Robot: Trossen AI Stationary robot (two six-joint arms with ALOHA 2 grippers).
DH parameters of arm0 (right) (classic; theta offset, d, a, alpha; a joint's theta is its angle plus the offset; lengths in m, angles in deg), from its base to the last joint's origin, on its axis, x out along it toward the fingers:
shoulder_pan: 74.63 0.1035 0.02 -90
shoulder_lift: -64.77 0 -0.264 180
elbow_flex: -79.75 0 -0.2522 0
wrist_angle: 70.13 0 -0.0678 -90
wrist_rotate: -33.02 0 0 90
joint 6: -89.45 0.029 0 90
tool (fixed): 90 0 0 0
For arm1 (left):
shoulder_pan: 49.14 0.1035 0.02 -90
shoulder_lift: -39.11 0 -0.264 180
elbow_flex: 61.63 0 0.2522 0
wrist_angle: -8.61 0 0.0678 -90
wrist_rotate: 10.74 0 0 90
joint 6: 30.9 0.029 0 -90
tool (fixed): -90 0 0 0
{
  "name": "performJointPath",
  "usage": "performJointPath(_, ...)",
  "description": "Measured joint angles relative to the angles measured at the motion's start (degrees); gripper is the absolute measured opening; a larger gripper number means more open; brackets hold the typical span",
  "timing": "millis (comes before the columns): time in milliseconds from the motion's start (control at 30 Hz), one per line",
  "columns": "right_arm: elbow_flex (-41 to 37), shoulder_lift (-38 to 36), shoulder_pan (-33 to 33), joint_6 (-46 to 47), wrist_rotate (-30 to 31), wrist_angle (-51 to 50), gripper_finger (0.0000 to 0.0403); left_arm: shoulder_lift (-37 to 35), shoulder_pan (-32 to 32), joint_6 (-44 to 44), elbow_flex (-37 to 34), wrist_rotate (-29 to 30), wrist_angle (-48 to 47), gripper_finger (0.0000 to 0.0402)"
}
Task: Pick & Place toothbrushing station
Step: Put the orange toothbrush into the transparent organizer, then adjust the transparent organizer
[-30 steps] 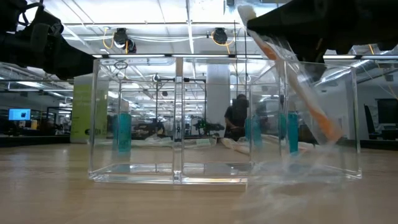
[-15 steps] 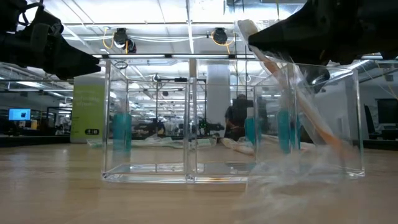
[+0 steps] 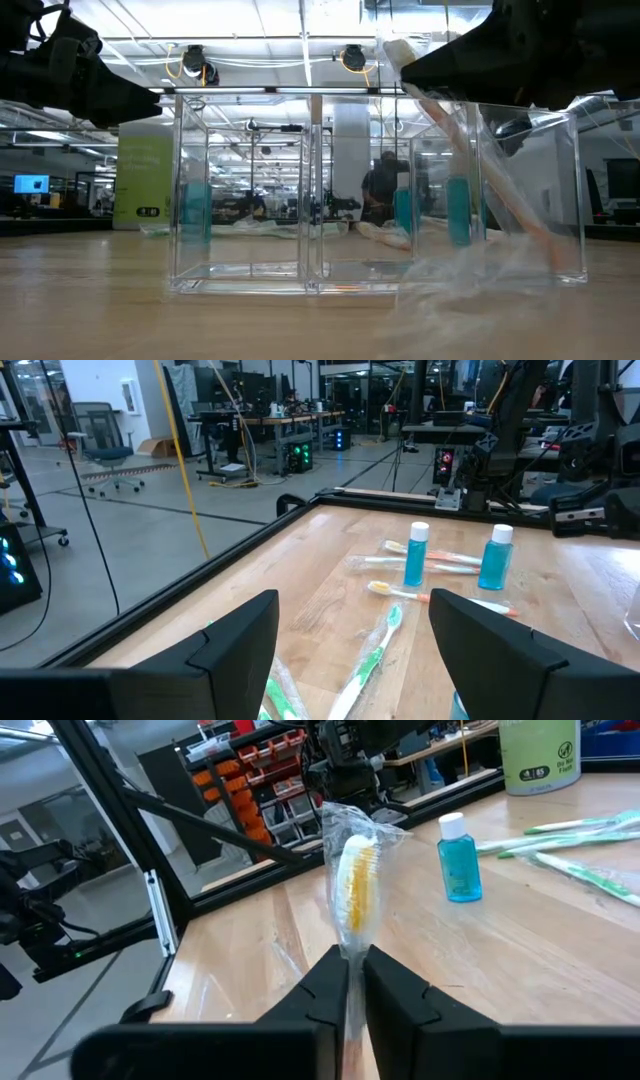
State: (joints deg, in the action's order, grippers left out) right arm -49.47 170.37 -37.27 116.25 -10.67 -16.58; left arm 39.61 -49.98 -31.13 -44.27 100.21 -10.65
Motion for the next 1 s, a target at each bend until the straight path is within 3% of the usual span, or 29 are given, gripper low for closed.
performJointPath(567, 0.0, 0.0, 0.0, -3.9, -0.1, 4.9, 0.0148, 0.0, 0.0, 0.0, 0.0, 0.0, 0.0, 0.0269)
performJointPath(833, 0.0, -0.9, 0.3, -14.9, -0.2, 10.6, 0.0165, 0.0, 0.0, 0.0, 0.0, 0.0, 0.0, 0.0269)
performJointPath(1000, 0.0, -6.5, 1.8, -20.9, -3.1, 2.5, 0.0161, 0.0, 0.0, 0.0, 0.0, 0.0, 0.0, 0.0269)
